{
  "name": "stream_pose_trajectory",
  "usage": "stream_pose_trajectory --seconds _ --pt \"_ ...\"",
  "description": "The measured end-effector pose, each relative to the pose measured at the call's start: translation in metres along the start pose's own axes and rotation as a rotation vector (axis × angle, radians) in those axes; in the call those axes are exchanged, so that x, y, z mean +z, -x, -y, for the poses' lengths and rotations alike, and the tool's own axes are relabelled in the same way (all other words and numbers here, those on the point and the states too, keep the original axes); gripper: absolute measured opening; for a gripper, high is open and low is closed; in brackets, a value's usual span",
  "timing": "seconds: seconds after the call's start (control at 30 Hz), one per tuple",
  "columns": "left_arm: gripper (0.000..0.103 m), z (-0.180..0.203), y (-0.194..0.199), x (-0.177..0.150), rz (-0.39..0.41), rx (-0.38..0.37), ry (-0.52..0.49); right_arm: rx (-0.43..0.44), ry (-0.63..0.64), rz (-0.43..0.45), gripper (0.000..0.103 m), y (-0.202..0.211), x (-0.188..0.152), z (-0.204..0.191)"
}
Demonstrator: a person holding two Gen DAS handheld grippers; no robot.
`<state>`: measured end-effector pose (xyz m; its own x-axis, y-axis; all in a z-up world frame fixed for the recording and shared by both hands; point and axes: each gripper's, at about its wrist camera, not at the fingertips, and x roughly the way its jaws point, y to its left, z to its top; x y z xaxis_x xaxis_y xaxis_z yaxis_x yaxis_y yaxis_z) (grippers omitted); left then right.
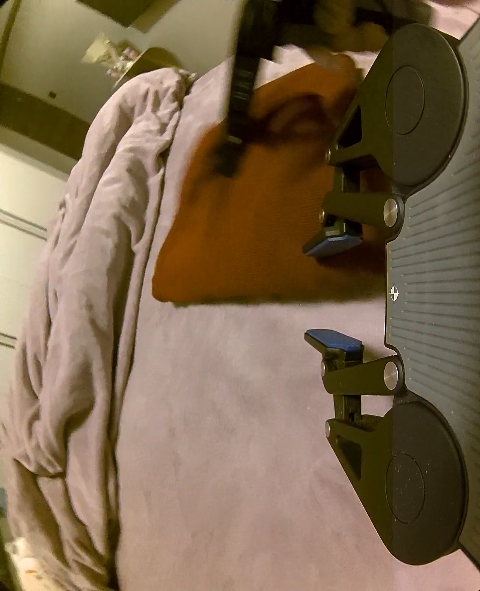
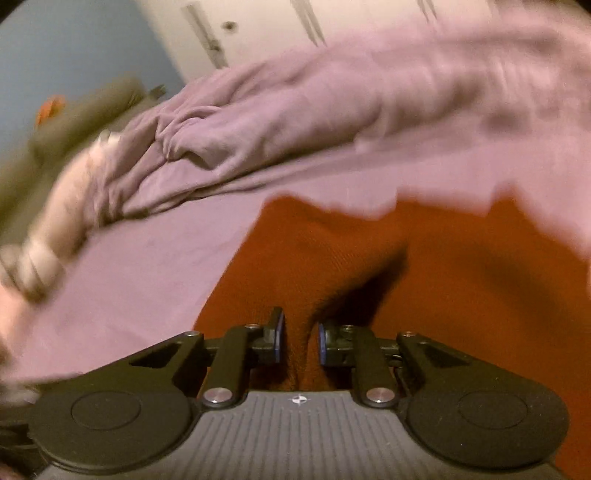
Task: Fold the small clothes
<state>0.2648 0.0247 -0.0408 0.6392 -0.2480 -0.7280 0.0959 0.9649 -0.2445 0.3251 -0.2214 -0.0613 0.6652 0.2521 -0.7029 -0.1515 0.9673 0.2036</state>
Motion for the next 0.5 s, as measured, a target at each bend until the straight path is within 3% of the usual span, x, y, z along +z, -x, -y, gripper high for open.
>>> stream_pose_trajectory --seconds 0.13,0.2,0.27,0.37,0.5 --pt "0.051 0.019 0.003 -0.012 -0.024 -0.01 -0.064 -0.134 0.215 0.113 0.015 0.037 0.003 -0.012" --pt "0.051 0.028 -0.003 -0.017 -0.051 -0.018 -0.076 -0.178 0.229 0.122 0.015 0.051 0.0 0.001" --pt "0.051 0.038 -0.007 -0.021 -0.057 -0.037 -0.078 -0.225 0.211 0.114 0.015 0.056 -0.004 0.02" --pt "0.063 0.054 -0.009 -0.024 -0.061 -0.07 -0.089 -0.308 0.207 0.091 0.016 0.056 -0.016 0.049" --pt "0.061 0.071 -0.021 -0.028 -0.122 -0.089 -0.101 -0.375 0.154 -0.006 0.019 0.036 -0.041 0.086"
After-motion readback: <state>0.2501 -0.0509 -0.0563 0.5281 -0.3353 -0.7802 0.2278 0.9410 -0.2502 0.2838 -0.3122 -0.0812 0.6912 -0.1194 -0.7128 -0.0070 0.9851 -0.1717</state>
